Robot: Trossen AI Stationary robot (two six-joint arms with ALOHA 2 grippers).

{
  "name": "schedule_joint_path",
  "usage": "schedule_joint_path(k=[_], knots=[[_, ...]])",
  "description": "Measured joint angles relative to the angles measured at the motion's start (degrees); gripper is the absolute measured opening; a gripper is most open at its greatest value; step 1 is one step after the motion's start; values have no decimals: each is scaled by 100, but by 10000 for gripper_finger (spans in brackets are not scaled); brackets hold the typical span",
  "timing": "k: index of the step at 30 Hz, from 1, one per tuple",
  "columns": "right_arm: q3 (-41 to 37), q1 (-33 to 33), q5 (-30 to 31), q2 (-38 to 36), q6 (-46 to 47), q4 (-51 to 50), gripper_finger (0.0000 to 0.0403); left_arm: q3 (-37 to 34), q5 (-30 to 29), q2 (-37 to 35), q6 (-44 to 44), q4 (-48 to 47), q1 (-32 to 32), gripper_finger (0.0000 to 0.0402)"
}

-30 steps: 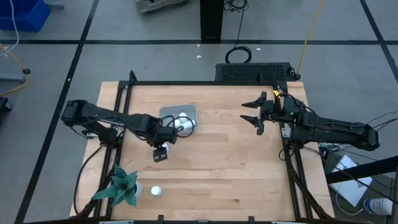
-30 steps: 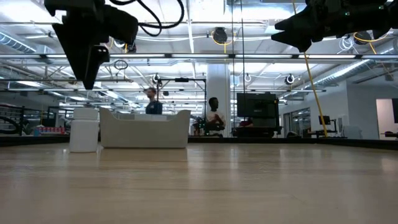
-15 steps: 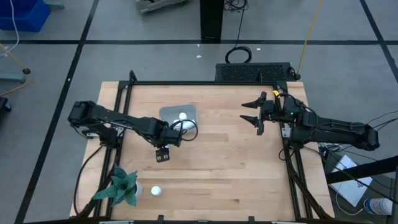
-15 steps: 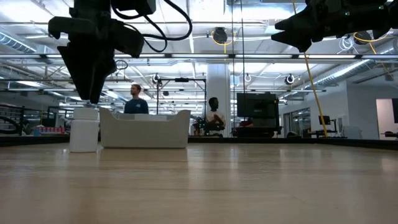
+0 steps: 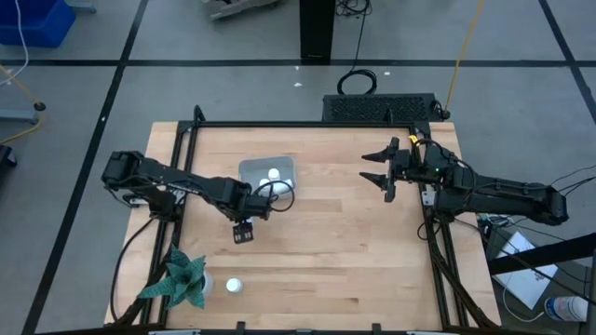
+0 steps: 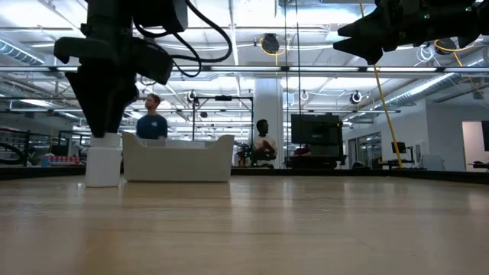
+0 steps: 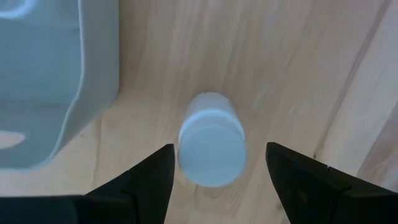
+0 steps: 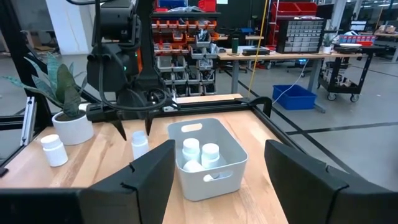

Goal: Pick and place pill bottles into a basket
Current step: Put the white pill bottle in the gray bin

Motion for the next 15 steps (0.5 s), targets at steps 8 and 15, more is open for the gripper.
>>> schedule_joint_path(k=[8,15], knots=[[0,0,-2,-63,38,-7,236,-2,13,0,155,162,63,257],[0,0,-4,-160,38,-88,235,-279,75,-2,84,370,68,257]])
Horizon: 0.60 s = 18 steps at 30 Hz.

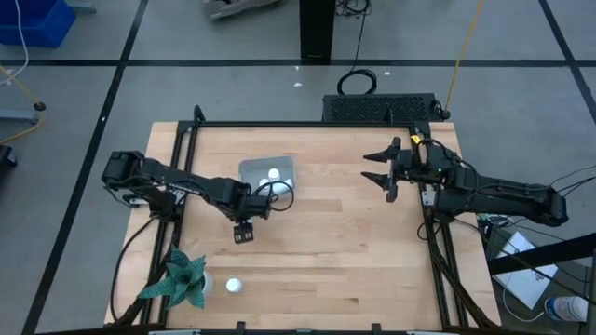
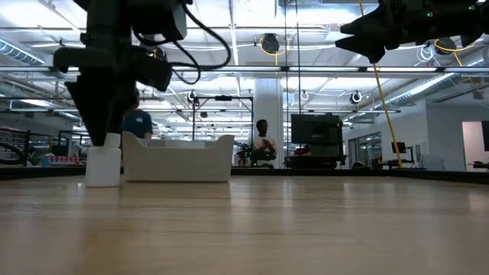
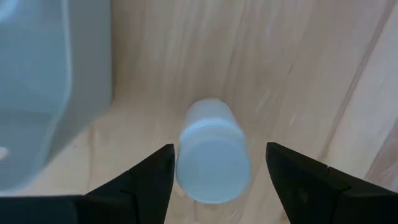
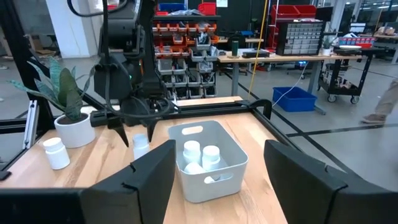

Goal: Pick and place pill bottles into a basket
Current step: Put the white pill bottle in the gray bin

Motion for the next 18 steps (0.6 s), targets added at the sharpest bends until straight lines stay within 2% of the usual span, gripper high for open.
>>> schedule_joint_path(k=[7,11,13,17,18], knots=[[0,2,7,-17,4,-1,232,-244,129,0,-10,236,0,257],[0,1,9,-17,24,0,230,-239,-194,0,92,245,0,254],[0,2,12,-17,49,1,230,-239,-289,0,186,247,0,238],[0,1,20,-17,107,1,230,-233,-334,-4,323,317,0,173],[0,2,22,-17,107,1,230,-229,-323,-9,338,346,0,168]])
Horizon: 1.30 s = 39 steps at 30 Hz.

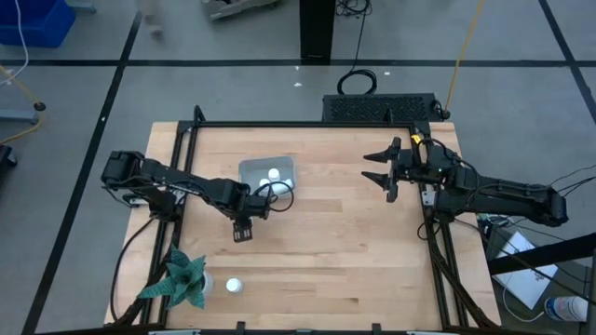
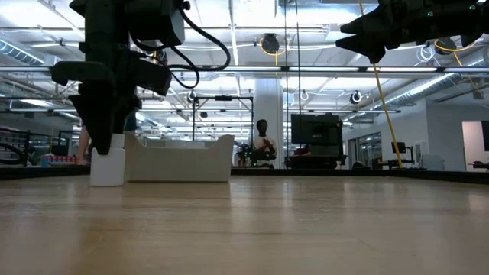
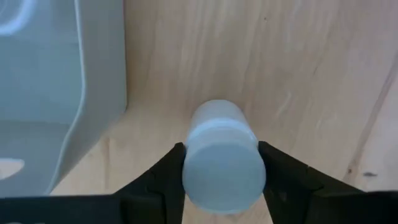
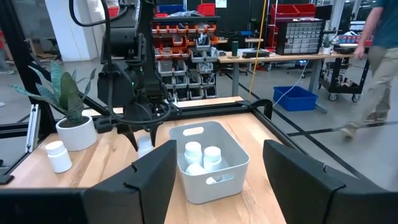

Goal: Pick and place pill bottles into a basket
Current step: Put the white pill bottle in the gray bin

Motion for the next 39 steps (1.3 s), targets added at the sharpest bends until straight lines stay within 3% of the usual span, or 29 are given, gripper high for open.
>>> schedule_joint_path(k=[6,13,24,33,39], knots=[[0,-1,6,0,24,0,230,-1,48,-77,39,149,0,168],[0,-2,24,13,42,-41,230,-6,-132,-667,140,712,-77,165],[0,-2,31,33,53,-6,230,-4,-1415,-2379,697,910,-64,165],[0,-2,31,35,135,-14,230,-2,-1646,-3258,1083,456,707,165],[0,-2,46,35,192,-26,230,157,-981,-3287,1462,200,1672,165]])
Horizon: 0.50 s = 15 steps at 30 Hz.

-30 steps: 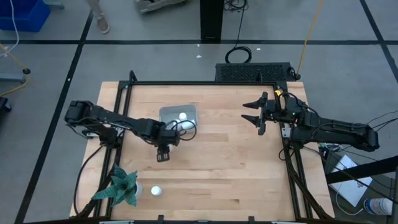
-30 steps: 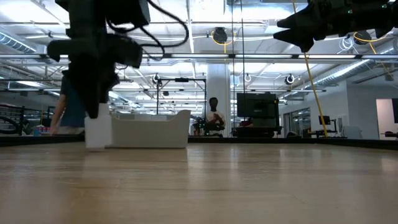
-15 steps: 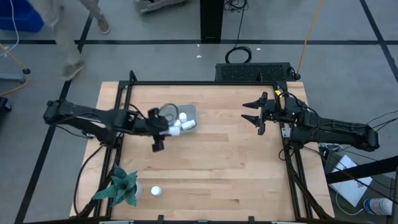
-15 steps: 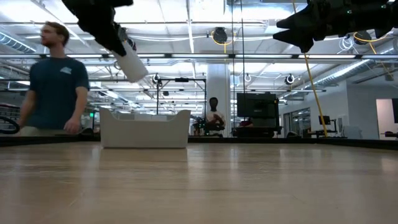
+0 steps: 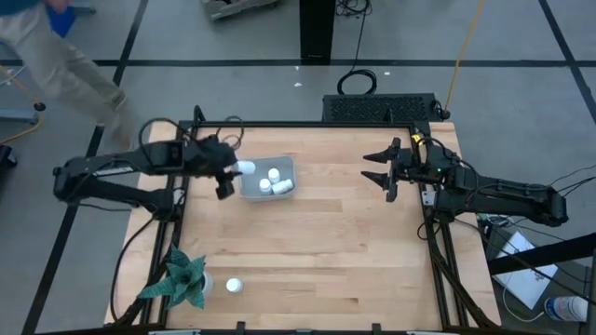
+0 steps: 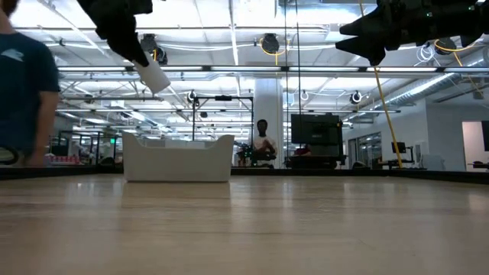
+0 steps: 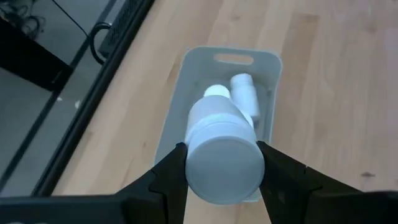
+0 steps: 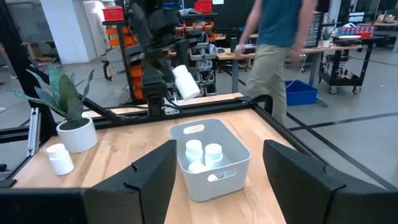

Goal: Pick and place pill bottles into a basket
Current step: Put the white pill bottle in the gray bin

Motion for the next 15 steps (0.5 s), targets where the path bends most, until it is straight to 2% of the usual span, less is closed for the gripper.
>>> schedule_joint_path(k=[5,10,15], knots=[[0,0,129,0,-5,-8,230,82,795,79,268,-160,757,165],[0,0,131,-2,-4,-18,230,83,1013,357,365,-560,1293,165],[0,0,134,0,-7,-65,230,84,1476,788,610,-442,1539,165]])
